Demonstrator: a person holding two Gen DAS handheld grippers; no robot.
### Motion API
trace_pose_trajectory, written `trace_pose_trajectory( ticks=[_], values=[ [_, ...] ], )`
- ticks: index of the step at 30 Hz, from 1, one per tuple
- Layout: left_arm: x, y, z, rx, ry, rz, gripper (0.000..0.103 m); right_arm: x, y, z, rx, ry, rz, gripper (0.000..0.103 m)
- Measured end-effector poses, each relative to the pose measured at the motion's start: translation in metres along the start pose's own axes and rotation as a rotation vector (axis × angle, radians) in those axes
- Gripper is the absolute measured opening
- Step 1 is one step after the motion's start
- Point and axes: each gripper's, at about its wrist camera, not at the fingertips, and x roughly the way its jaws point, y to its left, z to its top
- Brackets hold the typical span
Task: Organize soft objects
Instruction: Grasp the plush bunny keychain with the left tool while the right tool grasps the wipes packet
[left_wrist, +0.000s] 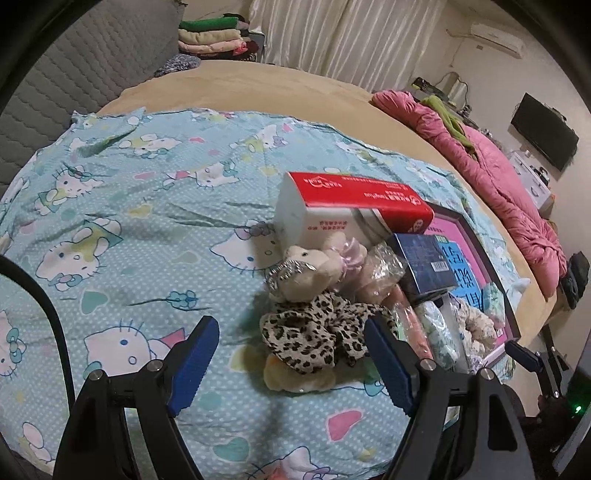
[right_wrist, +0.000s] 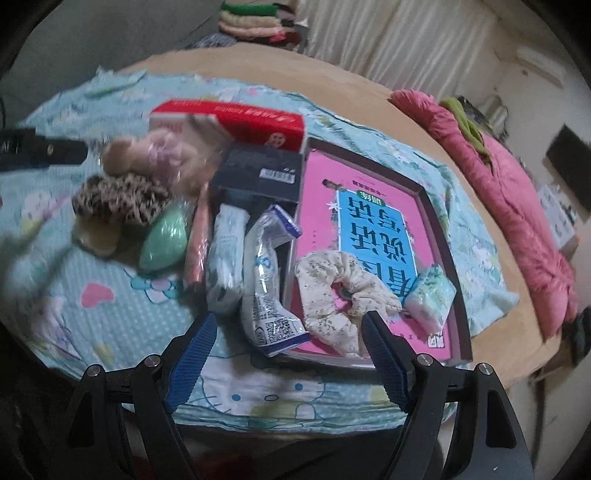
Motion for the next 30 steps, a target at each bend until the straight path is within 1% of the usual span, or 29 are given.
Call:
trace_pose_trajectory(
  ticks=[3,5,6,7,8,9,11,15,19,22,23,25,27,28,30],
  values=[
    [0.003,-0.001,-0.002,0.004,0.007,-0.01,0.08,0.008,0.007,0.001,-0.05,0.014,-0.028,0.07],
    [0.005,-0.002,-0.002,0.007,0.009,-0.016,0.08,0.012,0.012,0.001,-0.085,0.015,-0.054,0.07],
    [0.005,-0.003,-0.002,0.008,0.007,-0.017,0.08,0.014,0.014,0.002,-0.103,0.011,-0.065,0.067],
    [0.006,-0.003,-0.002,0.01,0.006,-0.02,0.08,0.016,0.017,0.003,-0.127,0.004,-0.082,0.064],
    [0.007,-0.004,-0.001,0.012,0.005,-0.02,0.08,0.018,0.019,0.004,-0.143,0.002,-0.091,0.058],
    [0.009,-0.004,0.0,0.013,0.002,-0.016,0.08,0.021,0.021,0.005,-0.161,0.0,-0.101,0.055],
    [0.012,-0.004,0.002,0.017,-0.004,-0.011,0.08,0.028,0.027,0.005,-0.199,-0.006,-0.112,0.052],
    [0.022,-0.002,0.009,0.016,-0.003,-0.012,0.08,0.037,0.036,0.004,-0.259,-0.024,-0.136,0.051],
    [0.034,0.002,0.016,0.011,-0.003,-0.008,0.08,0.048,0.033,0.004,-0.264,-0.025,-0.108,0.049],
    [0.045,0.008,0.022,-0.012,0.013,-0.023,0.08,0.053,0.031,0.006,-0.257,-0.028,-0.071,0.041],
    [0.049,0.01,0.023,-0.018,0.018,-0.025,0.08,0.055,0.029,0.007,-0.252,-0.031,-0.066,0.041],
    [0.056,0.013,0.026,-0.024,0.031,-0.017,0.08,0.056,0.024,0.008,-0.232,-0.036,-0.046,0.04],
    [0.063,0.014,0.027,-0.021,0.043,-0.029,0.08,0.055,0.018,0.009,-0.201,-0.04,-0.017,0.037],
    [0.064,0.015,0.028,-0.023,0.043,-0.041,0.079,0.054,0.012,0.01,-0.172,-0.043,0.011,0.036],
    [0.067,0.015,0.028,-0.024,0.044,-0.082,0.068,0.05,0.003,0.009,-0.115,-0.046,0.063,0.033]
  ],
)
